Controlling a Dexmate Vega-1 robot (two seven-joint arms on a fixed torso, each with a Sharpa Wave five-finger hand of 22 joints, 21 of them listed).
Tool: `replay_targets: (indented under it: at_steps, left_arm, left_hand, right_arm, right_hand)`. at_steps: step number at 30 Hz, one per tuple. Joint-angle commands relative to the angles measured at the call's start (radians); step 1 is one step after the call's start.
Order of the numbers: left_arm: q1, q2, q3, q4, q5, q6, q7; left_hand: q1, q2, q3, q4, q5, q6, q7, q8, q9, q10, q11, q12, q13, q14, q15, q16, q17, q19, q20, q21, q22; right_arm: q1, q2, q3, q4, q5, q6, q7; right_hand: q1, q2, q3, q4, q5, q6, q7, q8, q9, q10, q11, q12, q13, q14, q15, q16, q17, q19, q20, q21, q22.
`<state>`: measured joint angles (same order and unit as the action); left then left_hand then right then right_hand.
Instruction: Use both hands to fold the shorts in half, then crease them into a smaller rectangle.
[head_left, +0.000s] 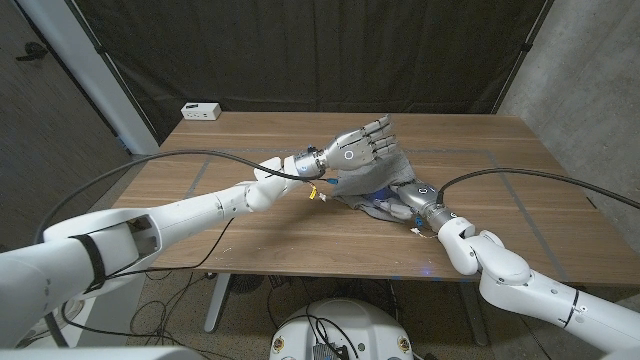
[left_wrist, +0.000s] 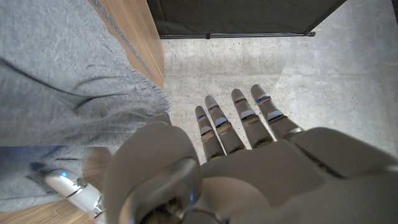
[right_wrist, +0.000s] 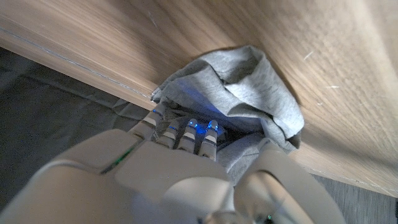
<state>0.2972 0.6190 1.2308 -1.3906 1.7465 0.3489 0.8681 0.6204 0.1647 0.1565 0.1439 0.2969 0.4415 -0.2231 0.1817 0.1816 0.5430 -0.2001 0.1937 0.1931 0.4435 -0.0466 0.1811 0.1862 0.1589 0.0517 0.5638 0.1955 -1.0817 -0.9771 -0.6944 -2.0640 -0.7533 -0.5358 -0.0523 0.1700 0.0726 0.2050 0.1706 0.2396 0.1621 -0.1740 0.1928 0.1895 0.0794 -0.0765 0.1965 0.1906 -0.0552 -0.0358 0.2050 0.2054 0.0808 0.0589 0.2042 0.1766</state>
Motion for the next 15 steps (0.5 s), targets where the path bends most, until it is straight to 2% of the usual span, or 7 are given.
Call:
replay_targets:
  at_steps: [1,3,5,15]
  left_arm:
    - [0.018,-0.003,-0.013,-0.008,0.009,0.001,0.008]
    - [0.020,-0.001,-0.014,-0.013,0.009,0.000,0.007]
    - [0.023,0.001,-0.016,-0.016,0.011,0.001,0.005]
    - [0.047,0.019,-0.033,-0.042,0.017,0.013,-0.006]
  left_hand:
    - [-0.001,0.009,0.010,-0.002,0.008,0.008,0.000,0.009,0.002,0.005,-0.004,0.004,0.003,-0.004,-0.171,0.004,0.001,-0.001,0.003,-0.002,0.001]
    - [-0.001,0.009,0.010,-0.003,0.008,0.008,0.000,0.009,0.002,0.006,-0.004,0.004,0.003,-0.004,-0.171,0.004,0.001,-0.001,0.003,-0.002,0.001]
    - [-0.001,0.009,0.011,-0.003,0.008,0.008,0.000,0.010,0.002,0.006,-0.004,0.004,0.003,-0.004,-0.171,0.005,0.000,-0.001,0.003,-0.002,0.001]
    - [-0.002,0.008,0.014,-0.004,0.007,0.010,0.000,0.010,0.002,0.007,-0.004,0.005,0.003,-0.004,-0.171,0.005,0.000,-0.001,0.003,-0.002,0.001]
  right_arm:
    - [-0.111,-0.071,0.077,-0.097,0.003,-0.090,0.006]
    - [-0.137,-0.085,0.088,-0.121,-0.008,-0.128,0.006]
    - [-0.172,-0.097,0.116,-0.136,0.018,-0.137,-0.025]
    - [-0.338,-0.154,0.221,-0.228,0.081,-0.306,-0.103]
  right_hand:
    - [0.000,0.009,0.002,-0.008,0.008,0.015,0.000,0.007,0.000,0.015,0.001,0.009,0.002,0.012,-0.046,0.007,-0.001,0.016,-0.001,0.005,-0.001]
    - [0.000,0.010,0.002,-0.009,0.009,0.016,0.000,0.008,0.000,0.017,0.001,0.009,0.002,0.015,-0.046,0.008,-0.002,0.020,-0.001,0.006,-0.001]
    - [0.000,0.012,0.002,-0.010,0.011,0.021,0.001,0.009,0.000,0.019,0.001,0.010,0.002,0.019,-0.046,0.008,-0.003,0.023,-0.002,0.006,-0.001]
    - [-0.001,0.016,0.002,-0.016,0.019,0.046,0.006,0.016,-0.001,0.036,0.006,0.014,0.002,0.041,-0.047,0.012,-0.009,0.048,-0.002,0.012,-0.001]
